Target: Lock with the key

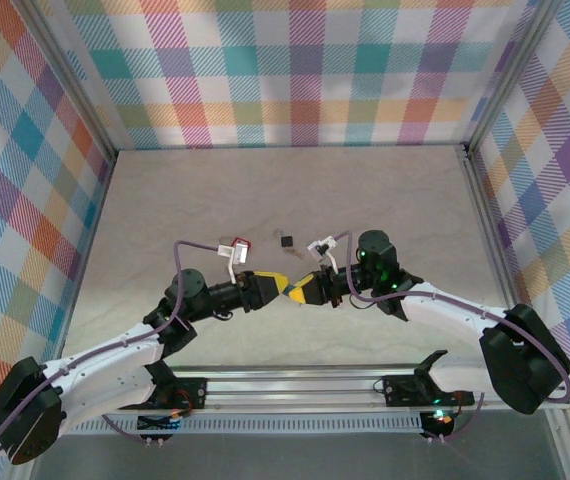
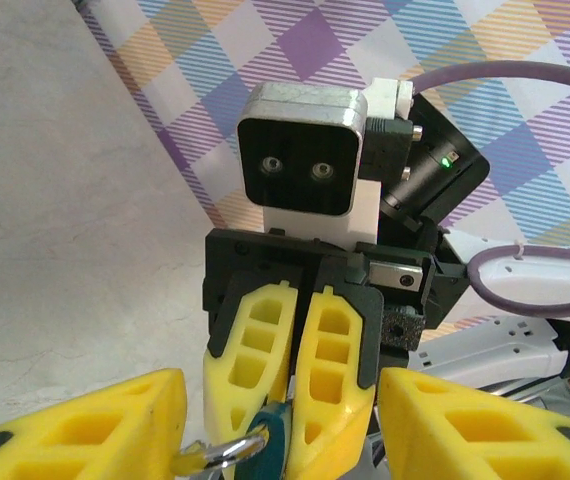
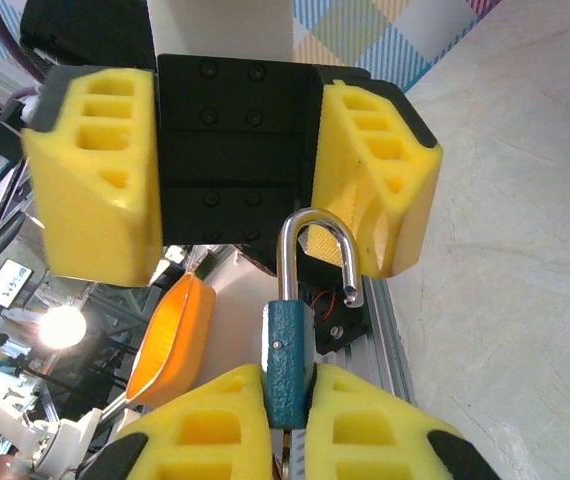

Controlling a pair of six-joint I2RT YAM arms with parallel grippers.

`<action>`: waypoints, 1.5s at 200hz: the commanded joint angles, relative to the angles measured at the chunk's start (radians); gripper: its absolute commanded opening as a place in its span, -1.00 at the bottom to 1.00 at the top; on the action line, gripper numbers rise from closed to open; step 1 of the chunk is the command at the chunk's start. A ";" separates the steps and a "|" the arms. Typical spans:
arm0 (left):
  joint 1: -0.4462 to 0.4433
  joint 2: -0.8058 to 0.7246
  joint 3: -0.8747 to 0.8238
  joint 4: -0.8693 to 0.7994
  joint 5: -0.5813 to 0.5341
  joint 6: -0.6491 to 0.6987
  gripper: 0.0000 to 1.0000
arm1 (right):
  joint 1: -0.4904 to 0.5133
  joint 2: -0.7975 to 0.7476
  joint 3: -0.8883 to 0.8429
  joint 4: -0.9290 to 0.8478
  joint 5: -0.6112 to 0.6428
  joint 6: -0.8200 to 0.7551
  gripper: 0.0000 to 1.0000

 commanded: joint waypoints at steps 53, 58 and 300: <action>0.008 -0.102 0.026 -0.110 0.042 0.087 -0.15 | -0.002 0.004 0.027 0.001 -0.027 -0.016 -1.00; 0.009 -0.102 0.029 -0.116 0.043 0.092 -0.16 | -0.002 0.005 0.028 0.003 -0.030 -0.016 -1.00; 0.048 -0.152 0.078 -0.291 0.144 0.189 -0.67 | 0.016 0.024 0.043 0.007 -0.113 -0.016 -1.00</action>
